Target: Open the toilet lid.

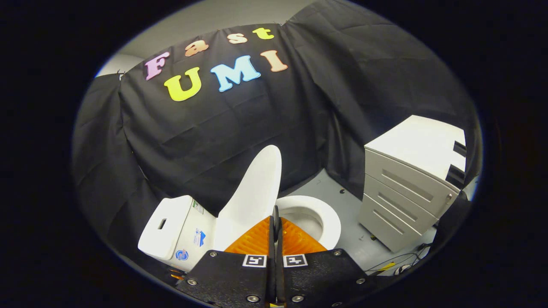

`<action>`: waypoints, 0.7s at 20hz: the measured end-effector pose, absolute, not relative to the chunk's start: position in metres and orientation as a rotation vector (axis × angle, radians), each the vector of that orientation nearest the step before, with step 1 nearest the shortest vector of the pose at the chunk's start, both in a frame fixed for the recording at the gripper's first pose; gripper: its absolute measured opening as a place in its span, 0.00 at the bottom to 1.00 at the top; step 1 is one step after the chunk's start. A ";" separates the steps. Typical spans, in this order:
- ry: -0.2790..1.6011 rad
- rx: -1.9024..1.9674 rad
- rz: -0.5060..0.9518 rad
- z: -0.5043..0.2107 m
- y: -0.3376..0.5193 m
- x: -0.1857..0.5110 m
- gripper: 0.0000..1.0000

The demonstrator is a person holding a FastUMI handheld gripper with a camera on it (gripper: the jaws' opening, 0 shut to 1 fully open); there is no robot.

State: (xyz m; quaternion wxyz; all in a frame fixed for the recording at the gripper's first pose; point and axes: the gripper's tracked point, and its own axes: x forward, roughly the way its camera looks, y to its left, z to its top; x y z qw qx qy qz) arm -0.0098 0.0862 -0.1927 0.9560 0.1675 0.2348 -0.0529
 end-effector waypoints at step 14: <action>0.425 0.157 -0.032 -0.138 0.139 -0.006 0.00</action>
